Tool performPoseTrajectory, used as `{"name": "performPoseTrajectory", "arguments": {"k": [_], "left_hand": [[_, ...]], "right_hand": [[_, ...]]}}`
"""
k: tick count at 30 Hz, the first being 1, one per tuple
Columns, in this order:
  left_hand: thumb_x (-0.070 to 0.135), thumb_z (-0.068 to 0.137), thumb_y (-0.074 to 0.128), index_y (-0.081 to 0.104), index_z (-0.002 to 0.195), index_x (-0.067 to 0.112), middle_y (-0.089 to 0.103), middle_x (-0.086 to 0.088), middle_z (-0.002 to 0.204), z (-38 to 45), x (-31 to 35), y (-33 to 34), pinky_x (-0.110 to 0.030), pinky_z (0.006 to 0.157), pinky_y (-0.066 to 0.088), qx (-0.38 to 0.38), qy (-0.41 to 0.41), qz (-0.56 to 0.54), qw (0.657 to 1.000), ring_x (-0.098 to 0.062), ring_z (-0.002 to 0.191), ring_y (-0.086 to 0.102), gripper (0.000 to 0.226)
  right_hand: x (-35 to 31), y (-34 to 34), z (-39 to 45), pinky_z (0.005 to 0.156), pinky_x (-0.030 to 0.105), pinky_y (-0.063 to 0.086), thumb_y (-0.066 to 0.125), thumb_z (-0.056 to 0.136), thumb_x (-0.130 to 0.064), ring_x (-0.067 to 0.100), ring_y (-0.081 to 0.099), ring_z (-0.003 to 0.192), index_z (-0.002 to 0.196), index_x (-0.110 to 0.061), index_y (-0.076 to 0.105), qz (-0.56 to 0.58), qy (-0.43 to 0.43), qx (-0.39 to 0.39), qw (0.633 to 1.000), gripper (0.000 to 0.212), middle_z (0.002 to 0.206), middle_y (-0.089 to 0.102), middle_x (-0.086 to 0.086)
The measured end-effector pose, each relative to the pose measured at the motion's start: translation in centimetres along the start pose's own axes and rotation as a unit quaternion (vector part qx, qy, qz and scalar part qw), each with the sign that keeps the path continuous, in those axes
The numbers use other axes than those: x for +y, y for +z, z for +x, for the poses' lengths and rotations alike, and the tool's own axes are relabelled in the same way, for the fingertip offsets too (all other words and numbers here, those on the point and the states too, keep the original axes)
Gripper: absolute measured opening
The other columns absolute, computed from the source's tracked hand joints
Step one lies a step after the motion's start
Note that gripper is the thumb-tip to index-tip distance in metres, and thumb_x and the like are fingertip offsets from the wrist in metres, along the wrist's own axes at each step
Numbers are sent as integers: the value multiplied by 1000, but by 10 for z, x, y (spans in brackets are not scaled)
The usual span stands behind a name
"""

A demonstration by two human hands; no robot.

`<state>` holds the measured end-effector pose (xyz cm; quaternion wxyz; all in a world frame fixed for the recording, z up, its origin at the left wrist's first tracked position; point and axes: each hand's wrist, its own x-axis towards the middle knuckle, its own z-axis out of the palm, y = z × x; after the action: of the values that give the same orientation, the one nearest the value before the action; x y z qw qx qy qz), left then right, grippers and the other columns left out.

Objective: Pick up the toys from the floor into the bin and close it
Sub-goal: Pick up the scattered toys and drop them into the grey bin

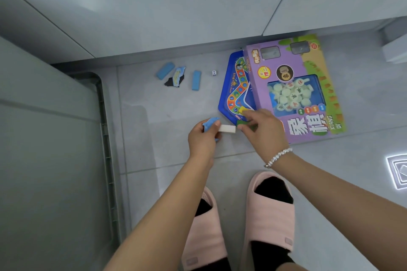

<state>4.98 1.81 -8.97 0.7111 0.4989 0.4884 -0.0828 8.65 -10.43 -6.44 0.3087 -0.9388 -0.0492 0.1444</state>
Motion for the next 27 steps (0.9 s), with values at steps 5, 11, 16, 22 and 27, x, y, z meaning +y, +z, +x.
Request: {"name": "performPoseTrajectory", "arguments": {"k": [5,11,16,22,27], "left_hand": [[10,92,57,58,96,13,59,-1,86,1,5,0,-19,64,56,-22,25,-2,999,-9,73,59,5],[12,92,58,59,103,12,59,-2,92,2,7,-1,-22,70,57,-21,41,21,999,-11,76,60,11],[14,92,58,57,103,13,59,-4,96,4,10,-3,-20,65,57,-7,58,56,997,-12,76,61,11],[16,97,47,52,101,19,57,-1,89,7,20,-5,-28,69,57,-41,50,60,996,-14,80,59,7],[25,101,39,52,115,26,54,-3,96,13,32,-6,-34,75,56,-66,21,86,994,-14,74,60,19]], "right_hand": [[1,-12,25,98,33,24,63,82,-44,24,33,121,139,-15,37,-328,-58,-74,940,69,129,51,3],[1,-15,36,85,33,15,56,82,-55,23,33,113,129,-27,52,-364,-79,-85,924,55,118,59,-4],[4,-13,39,87,35,20,52,84,-56,23,35,112,125,-28,57,-321,-54,-66,943,50,116,62,-3],[5,-11,38,86,33,16,59,80,-56,21,35,113,126,-27,54,-326,-70,-54,941,55,118,59,-3],[3,-9,49,87,35,24,61,79,-54,21,37,110,113,-25,61,-283,-55,-51,956,45,109,62,-2]]}}
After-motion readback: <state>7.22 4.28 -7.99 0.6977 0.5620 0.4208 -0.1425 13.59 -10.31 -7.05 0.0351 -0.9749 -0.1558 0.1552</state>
